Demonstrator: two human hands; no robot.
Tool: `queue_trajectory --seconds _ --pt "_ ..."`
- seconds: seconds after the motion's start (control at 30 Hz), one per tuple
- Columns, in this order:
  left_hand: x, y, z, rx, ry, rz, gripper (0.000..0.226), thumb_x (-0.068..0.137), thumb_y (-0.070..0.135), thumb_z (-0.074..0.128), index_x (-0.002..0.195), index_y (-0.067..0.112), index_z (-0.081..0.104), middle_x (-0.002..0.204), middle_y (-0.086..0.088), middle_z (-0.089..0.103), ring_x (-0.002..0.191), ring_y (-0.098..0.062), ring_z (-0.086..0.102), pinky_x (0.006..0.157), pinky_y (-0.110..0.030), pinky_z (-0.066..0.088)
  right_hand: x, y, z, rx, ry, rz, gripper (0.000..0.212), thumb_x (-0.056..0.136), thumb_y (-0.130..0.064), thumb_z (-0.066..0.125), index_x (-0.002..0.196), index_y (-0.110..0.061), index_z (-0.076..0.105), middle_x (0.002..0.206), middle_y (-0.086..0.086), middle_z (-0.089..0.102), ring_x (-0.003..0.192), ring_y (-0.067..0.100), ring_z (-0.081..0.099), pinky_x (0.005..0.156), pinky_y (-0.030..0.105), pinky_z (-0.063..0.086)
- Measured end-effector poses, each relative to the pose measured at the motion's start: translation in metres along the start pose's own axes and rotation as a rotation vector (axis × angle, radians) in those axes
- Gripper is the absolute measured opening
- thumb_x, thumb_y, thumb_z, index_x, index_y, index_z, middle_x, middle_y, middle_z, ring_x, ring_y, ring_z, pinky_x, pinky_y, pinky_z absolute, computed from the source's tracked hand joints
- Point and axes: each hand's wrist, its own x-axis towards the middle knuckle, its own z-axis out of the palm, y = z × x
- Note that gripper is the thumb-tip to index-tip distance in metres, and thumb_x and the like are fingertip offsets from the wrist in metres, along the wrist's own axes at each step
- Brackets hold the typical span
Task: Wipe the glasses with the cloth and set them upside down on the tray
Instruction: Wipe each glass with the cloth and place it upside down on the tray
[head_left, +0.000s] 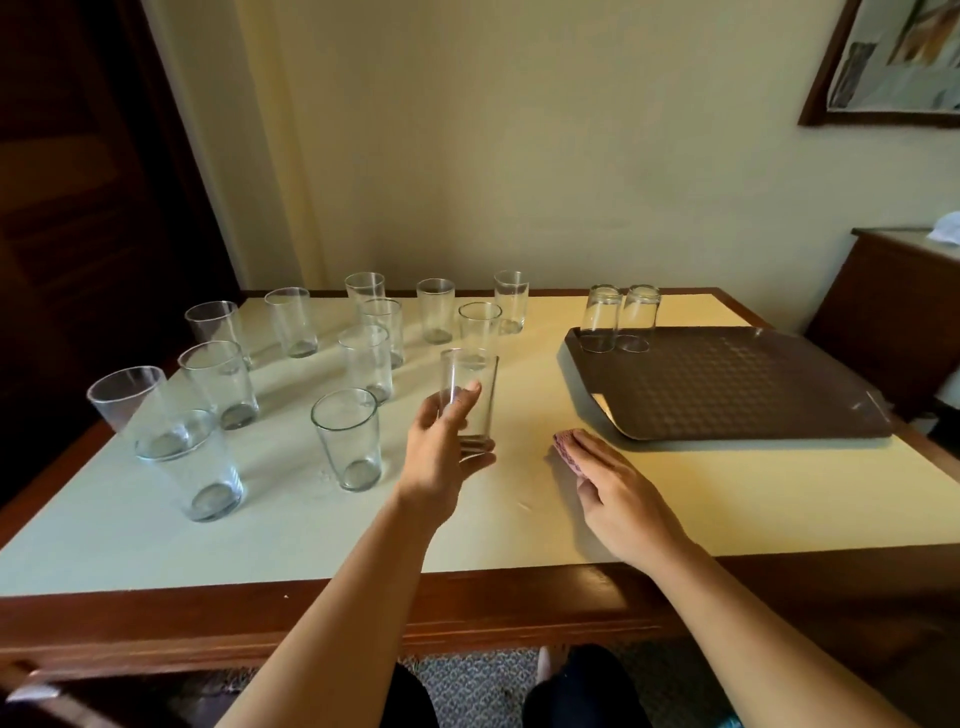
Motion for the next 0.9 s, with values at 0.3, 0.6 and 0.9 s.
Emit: queue_trajectory --seconds 0.3,0.6,0.9 --pt "-0.016 0.019 -0.013 -0.016 -0.136 0.213 0.04 0.073 0.023 0.085 0.108 0.015 0.066 0.083 0.001 0.065 0.073 -0.014 0.06 0.077 -0.032 0.048 -0.001 -0.004 -0.001 -0.035 -0.04 0.047 0.055 0.108 -0.016 0.046 0.159 -0.03 0.033 0.166 -0.014 0.025 0.154 0.003 0.019 0.118 0.014 0.018" --pt "-0.037 0.003 0.014 -0.535 -0.168 -0.106 0.038 0.085 0.054 0.071 0.097 0.017 0.07 0.085 0.0 0.067 0.076 -0.017 0.066 0.077 -0.033 0.055 -0.001 -0.005 -0.003 -0.048 -0.05 0.046 0.054 0.108 -0.018 0.047 0.159 -0.029 0.032 0.166 -0.012 0.026 0.154 0.005 0.02 0.118 0.015 0.02" --pt "-0.038 0.014 0.011 -0.068 -0.2 -0.076 0.054 0.093 0.066 0.055 0.131 0.029 0.067 0.105 -0.006 0.072 0.091 -0.03 0.071 0.08 -0.042 0.058 0.005 0.003 0.0 0.03 0.001 0.052 0.058 0.102 0.0 0.052 0.154 -0.026 0.045 0.16 -0.011 0.041 0.148 0.008 0.038 0.109 0.004 0.026"
